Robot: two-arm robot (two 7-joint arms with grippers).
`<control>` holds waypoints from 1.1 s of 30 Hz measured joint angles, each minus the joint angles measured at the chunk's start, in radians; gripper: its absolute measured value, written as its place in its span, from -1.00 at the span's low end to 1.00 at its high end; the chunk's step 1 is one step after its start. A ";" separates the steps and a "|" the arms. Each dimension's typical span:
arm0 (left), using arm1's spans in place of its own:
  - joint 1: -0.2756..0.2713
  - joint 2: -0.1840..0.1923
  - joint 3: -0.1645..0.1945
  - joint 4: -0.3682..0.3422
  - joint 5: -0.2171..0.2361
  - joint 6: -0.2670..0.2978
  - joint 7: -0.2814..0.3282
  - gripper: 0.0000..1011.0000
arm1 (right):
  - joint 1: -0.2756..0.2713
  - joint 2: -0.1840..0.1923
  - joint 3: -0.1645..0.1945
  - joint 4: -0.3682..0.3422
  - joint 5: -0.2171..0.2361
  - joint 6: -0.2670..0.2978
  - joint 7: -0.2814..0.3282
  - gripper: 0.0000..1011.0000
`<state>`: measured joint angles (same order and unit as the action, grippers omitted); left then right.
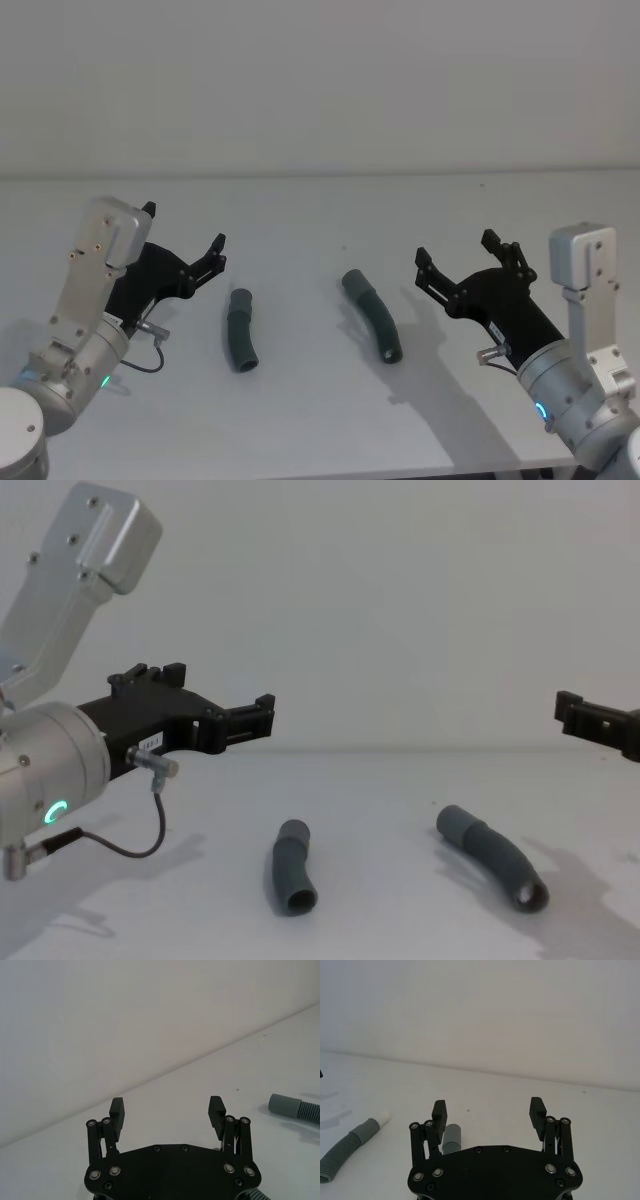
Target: Use both hands to pick up one end of the pipe from the table, align the ends, and insert them.
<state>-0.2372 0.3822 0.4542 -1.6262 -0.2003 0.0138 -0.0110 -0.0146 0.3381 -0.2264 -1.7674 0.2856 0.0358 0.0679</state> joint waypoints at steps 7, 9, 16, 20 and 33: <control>0.000 0.000 0.000 0.000 0.000 0.000 0.000 0.98 | 0.009 0.013 -0.014 -0.010 -0.015 0.038 0.017 0.99; 0.000 0.000 0.000 0.000 0.000 0.000 0.000 0.98 | 0.016 0.019 -0.021 -0.013 -0.020 0.064 0.025 0.99; 0.000 0.000 0.000 0.000 0.000 0.000 0.000 0.98 | 0.041 0.030 -0.044 -0.017 -0.030 0.158 0.045 0.99; 0.000 0.000 0.000 0.000 0.000 0.000 0.000 0.98 | 0.058 0.030 -0.052 -0.014 -0.031 0.214 0.052 0.99; 0.000 0.000 0.000 0.000 0.000 0.000 0.000 0.98 | 0.132 -0.013 -0.061 0.046 -0.016 0.434 0.048 0.99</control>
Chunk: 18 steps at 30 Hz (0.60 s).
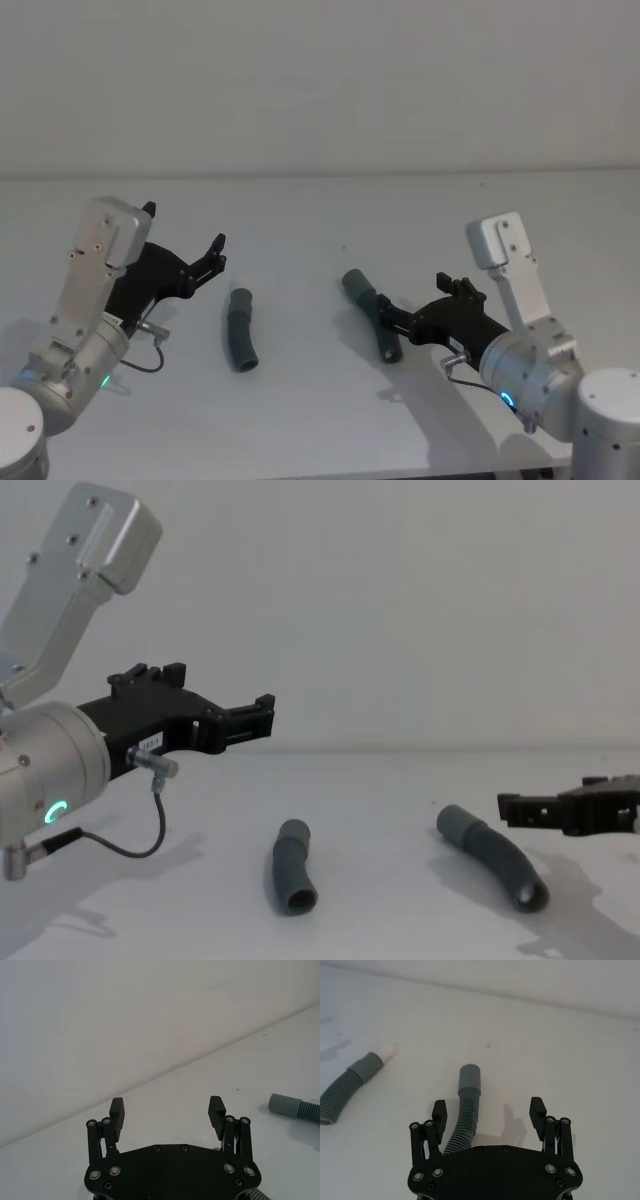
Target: Use both hands to pick up one end of the pipe from the table, align the ends, and insert them.
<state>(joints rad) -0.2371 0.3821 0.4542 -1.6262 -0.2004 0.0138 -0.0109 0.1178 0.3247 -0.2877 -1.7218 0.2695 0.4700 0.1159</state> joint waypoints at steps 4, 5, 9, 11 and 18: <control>0.000 0.000 0.000 0.000 0.000 0.000 0.000 0.98 | 0.024 -0.016 -0.002 0.025 0.006 0.043 -0.002 0.99; 0.000 0.000 0.000 0.000 0.000 0.000 0.000 0.98 | 0.028 -0.019 -0.003 0.030 0.006 0.050 -0.002 0.99; 0.000 0.000 0.000 0.000 0.000 0.000 0.000 0.98 | 0.052 -0.032 -0.006 0.055 0.009 0.078 -0.001 0.99; 0.000 0.000 0.000 0.000 0.000 0.000 0.000 0.98 | 0.065 -0.039 -0.010 0.071 0.009 0.089 0.002 0.99; 0.000 0.000 0.000 0.000 0.000 0.000 0.000 0.98 | 0.098 -0.051 -0.022 0.107 0.005 0.114 0.013 0.99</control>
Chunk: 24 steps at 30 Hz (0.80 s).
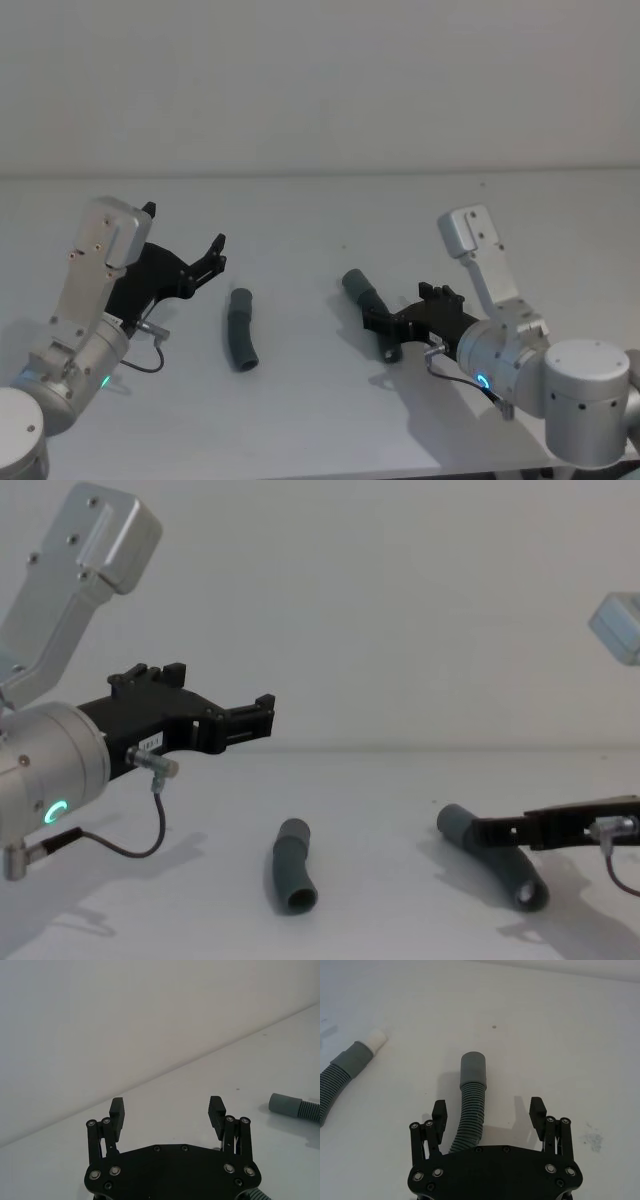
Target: Use both hands to pick up one end of the pipe from the table, align the ends, and insert them.
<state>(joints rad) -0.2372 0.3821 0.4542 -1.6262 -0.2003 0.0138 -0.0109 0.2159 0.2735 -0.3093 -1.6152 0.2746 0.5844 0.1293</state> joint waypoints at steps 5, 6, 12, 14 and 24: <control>0.000 0.000 0.000 0.000 0.000 0.000 0.000 0.98 | 0.020 -0.004 -0.010 0.022 -0.010 0.014 0.008 0.99; 0.000 0.000 0.000 0.000 0.000 0.000 0.000 0.98 | 0.022 -0.004 -0.012 0.025 -0.012 0.015 0.009 0.99; 0.000 0.000 0.000 0.000 0.000 0.000 0.000 0.98 | 0.039 -0.003 -0.028 0.045 -0.028 0.023 0.018 0.99; 0.000 0.000 0.000 0.000 0.000 0.000 0.000 0.98 | 0.042 -0.001 -0.031 0.049 -0.033 0.024 0.021 0.99; 0.000 0.000 0.000 0.000 0.000 0.000 0.000 0.98 | 0.058 0.010 -0.056 0.079 -0.062 0.015 0.038 0.75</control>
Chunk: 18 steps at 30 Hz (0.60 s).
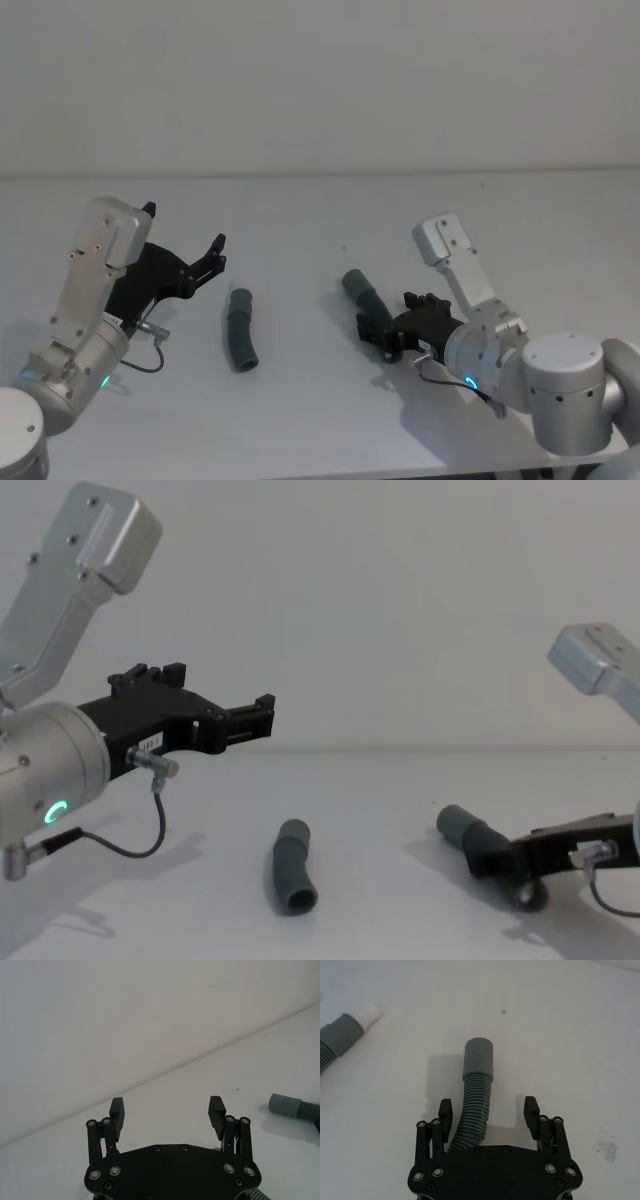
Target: Use both hands to pick up one end of the pipe from the table, align the ends, and insert them.
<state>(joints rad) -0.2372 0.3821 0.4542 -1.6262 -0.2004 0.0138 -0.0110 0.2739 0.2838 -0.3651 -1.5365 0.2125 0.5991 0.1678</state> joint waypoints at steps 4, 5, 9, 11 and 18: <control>0.000 0.000 0.000 0.000 0.000 0.000 0.000 0.98 | 0.006 0.005 -0.011 0.011 -0.015 -0.009 0.008 0.49; 0.000 0.000 0.000 0.000 0.000 0.000 0.000 0.98 | 0.007 0.006 -0.013 0.013 -0.017 -0.010 0.009 0.46; 0.000 0.000 0.000 0.000 0.000 0.000 0.000 0.98 | 0.011 0.009 -0.020 0.020 -0.028 -0.017 0.016 0.21; 0.000 0.000 0.000 0.000 0.000 0.000 0.000 0.98 | 0.012 0.009 -0.022 0.022 -0.031 -0.018 0.017 0.06; 0.000 0.000 0.000 0.000 0.000 0.000 0.000 0.98 | 0.015 0.009 -0.024 0.028 -0.039 -0.022 0.023 -0.36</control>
<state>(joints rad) -0.2372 0.3821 0.4542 -1.6262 -0.2004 0.0138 -0.0109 0.2884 0.2926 -0.3891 -1.5083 0.1736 0.5773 0.1907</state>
